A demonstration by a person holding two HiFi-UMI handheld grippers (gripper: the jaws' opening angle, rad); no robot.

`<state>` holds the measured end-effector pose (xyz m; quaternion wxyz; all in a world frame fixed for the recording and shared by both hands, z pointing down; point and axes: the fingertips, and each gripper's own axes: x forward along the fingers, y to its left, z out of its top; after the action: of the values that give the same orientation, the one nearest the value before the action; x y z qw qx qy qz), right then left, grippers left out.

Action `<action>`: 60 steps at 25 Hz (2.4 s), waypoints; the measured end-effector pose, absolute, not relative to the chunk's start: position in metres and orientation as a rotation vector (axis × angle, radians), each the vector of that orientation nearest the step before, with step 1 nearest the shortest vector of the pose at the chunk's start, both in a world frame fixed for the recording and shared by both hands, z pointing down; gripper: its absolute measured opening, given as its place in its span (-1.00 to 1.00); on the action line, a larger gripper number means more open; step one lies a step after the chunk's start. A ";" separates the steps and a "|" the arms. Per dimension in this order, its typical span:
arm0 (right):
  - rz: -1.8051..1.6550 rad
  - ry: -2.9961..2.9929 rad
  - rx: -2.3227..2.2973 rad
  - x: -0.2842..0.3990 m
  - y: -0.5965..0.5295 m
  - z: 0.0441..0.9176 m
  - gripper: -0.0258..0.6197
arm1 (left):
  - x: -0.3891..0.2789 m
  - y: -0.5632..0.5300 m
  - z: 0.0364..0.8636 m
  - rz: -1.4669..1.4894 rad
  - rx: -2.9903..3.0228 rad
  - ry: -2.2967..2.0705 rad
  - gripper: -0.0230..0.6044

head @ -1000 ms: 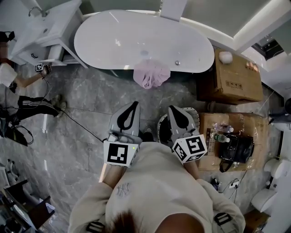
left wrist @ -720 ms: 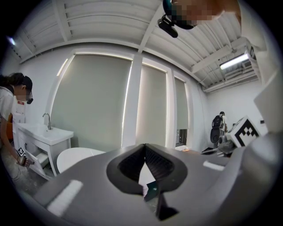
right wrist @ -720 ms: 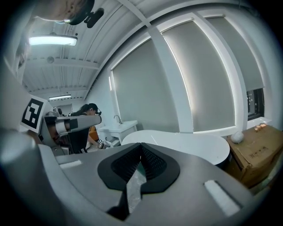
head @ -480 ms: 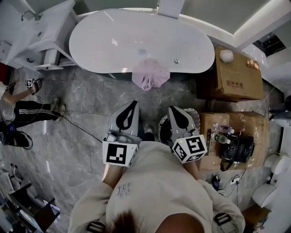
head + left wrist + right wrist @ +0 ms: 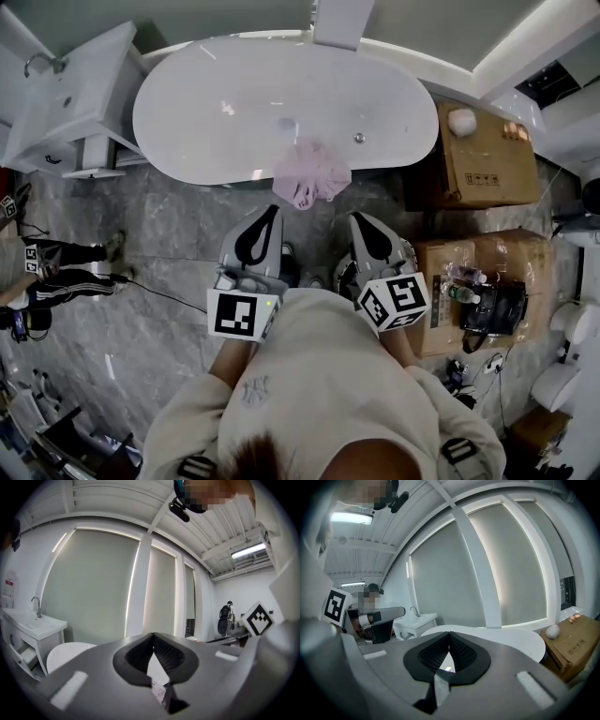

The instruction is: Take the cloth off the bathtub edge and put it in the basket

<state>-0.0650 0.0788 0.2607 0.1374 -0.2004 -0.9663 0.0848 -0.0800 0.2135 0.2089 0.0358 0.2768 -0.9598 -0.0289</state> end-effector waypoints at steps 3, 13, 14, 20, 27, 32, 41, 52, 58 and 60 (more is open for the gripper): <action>0.242 -2.802 -0.539 -0.078 0.085 0.261 -0.92 | -0.098 0.226 0.212 -0.027 0.886 -2.956 -0.77; 0.248 -2.800 -0.421 -0.103 0.100 0.271 -0.92 | -0.127 0.256 0.225 -0.058 0.949 -2.908 -0.77; 0.245 -2.797 -0.417 -0.104 0.101 0.272 -0.92 | -0.129 0.258 0.227 -0.062 0.947 -2.905 -0.77; 0.227 -2.778 -0.390 -0.107 0.099 0.277 -0.92 | -0.133 0.258 0.232 -0.095 0.953 -2.882 -0.77; 0.239 -2.758 -0.400 -0.118 0.095 0.284 -0.92 | -0.145 0.253 0.240 -0.104 0.937 -2.863 -0.77; 0.245 -2.750 -0.413 -0.140 0.085 0.289 -0.92 | -0.168 0.243 0.243 -0.125 0.912 -2.861 -0.77; 0.262 -2.749 -0.466 -0.211 0.049 0.288 -0.92 | -0.231 0.204 0.238 -0.116 0.875 -2.883 -0.77; 0.251 -2.769 -0.534 -0.283 -0.001 0.284 -0.92 | -0.291 0.162 0.228 -0.055 0.814 -2.957 -0.77; 0.274 -2.765 -0.526 -0.291 -0.018 0.285 -0.92 | -0.302 0.146 0.227 -0.038 0.812 -2.953 -0.77; 0.284 -2.761 -0.522 -0.292 -0.020 0.286 -0.92 | -0.306 0.142 0.225 -0.032 0.817 -2.951 -0.77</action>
<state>-0.2923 -0.0203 0.2861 0.1582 -0.1824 -0.9653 0.0992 -0.3057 0.1422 0.2254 0.0398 0.2665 -0.9630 -0.0103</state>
